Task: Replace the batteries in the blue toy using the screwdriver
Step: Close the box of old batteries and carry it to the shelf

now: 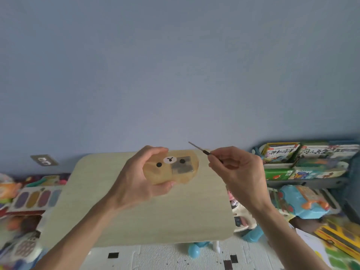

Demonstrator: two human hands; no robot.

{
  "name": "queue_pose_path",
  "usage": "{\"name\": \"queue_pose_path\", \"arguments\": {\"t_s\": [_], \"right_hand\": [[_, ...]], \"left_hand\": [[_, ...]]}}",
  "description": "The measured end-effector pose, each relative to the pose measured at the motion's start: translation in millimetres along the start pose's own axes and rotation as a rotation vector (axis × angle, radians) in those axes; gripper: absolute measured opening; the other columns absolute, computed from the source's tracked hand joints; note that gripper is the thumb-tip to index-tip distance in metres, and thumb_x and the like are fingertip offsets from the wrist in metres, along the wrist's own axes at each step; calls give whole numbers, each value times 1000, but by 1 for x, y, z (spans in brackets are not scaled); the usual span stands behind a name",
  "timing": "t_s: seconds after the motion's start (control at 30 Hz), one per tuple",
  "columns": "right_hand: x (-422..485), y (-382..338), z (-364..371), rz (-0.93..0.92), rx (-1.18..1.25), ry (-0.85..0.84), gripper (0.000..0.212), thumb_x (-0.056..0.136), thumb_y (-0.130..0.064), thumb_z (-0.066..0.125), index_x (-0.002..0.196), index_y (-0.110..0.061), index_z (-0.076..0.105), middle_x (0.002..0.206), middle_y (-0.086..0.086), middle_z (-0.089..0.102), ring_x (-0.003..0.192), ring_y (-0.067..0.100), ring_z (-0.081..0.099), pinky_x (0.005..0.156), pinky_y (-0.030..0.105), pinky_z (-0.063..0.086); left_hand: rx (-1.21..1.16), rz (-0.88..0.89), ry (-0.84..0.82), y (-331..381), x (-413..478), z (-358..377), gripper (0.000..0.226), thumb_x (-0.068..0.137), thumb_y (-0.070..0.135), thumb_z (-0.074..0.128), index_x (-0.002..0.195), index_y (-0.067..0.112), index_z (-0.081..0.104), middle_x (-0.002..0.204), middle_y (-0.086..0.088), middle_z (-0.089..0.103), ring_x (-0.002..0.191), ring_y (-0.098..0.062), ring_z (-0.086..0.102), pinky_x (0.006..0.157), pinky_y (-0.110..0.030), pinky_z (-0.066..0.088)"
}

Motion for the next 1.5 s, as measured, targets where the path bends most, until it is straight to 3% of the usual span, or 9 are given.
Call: {"name": "queue_pose_path", "arguments": {"t_s": [0.17,0.33,0.6,0.77,0.9,1.03,1.13,1.33,1.5], "right_hand": [[7,-209,-78,34,36,4,9,87,-10,84,91,-18,84,81,-6,85,75,11,83,80,34,68],[11,-386,-155,-8,-14,52,12,88,-9,83,97,-16,84,84,-7,84,76,7,82,81,33,68],[-17,-503,-237,-57,-38,230,12,88,-6,82,96,-14,84,84,-5,84,77,11,82,83,37,68],[-63,-511,-301,-75,-146,457,12,88,-6,83,97,-11,85,84,-6,84,74,6,81,79,24,66],[-121,-509,-371,9,-261,693,15,86,-8,84,93,-22,83,79,-11,82,72,1,79,74,13,62],[-189,-503,-446,95,-375,938,14,85,-12,84,94,-23,83,77,-10,82,67,6,79,72,17,63],[-240,-501,-498,167,-537,1069,8,87,-13,84,93,-18,85,76,-5,83,67,12,80,75,37,67],[-320,-489,-602,249,-527,1246,53,89,-17,82,78,-68,70,86,-25,80,70,13,81,76,53,65],[-365,-478,-697,235,-559,1337,51,90,-16,82,81,-66,72,88,-25,79,74,12,82,79,54,65]], "left_hand": [[2,-9,-9,185,6,-140,73,71,28,97,135,33,61,130,19,65,125,3,60,94,-1,38],[-16,-6,-33,343,9,-250,72,71,31,97,134,38,61,130,21,66,120,-4,64,99,-17,48],[-98,153,-84,469,14,-301,71,70,30,99,131,37,63,126,18,69,114,-3,66,88,-6,48],[-189,352,-261,535,32,-256,72,70,28,99,133,29,64,127,17,67,118,0,65,91,-5,48],[-224,539,-456,603,36,-184,77,70,34,98,137,27,60,129,17,65,122,0,63,94,-9,50],[-291,696,-637,678,16,-101,77,71,36,98,138,29,60,130,15,66,117,-4,64,87,-9,53],[-350,770,-780,732,-3,-35,77,71,35,98,138,30,61,130,17,68,116,4,65,89,-12,56],[-418,871,-1001,838,-51,87,79,66,46,97,136,32,62,129,16,71,116,-4,70,98,-31,61],[-469,958,-1082,930,-89,162,74,68,41,96,134,31,65,127,14,70,114,-8,71,94,-29,62]]}}
Point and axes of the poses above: each hand's wrist, its own x-axis towards the middle knuckle, its own z-axis out of the palm, y = z × x, the point moved 2 cm from there along x, towards the middle knuckle
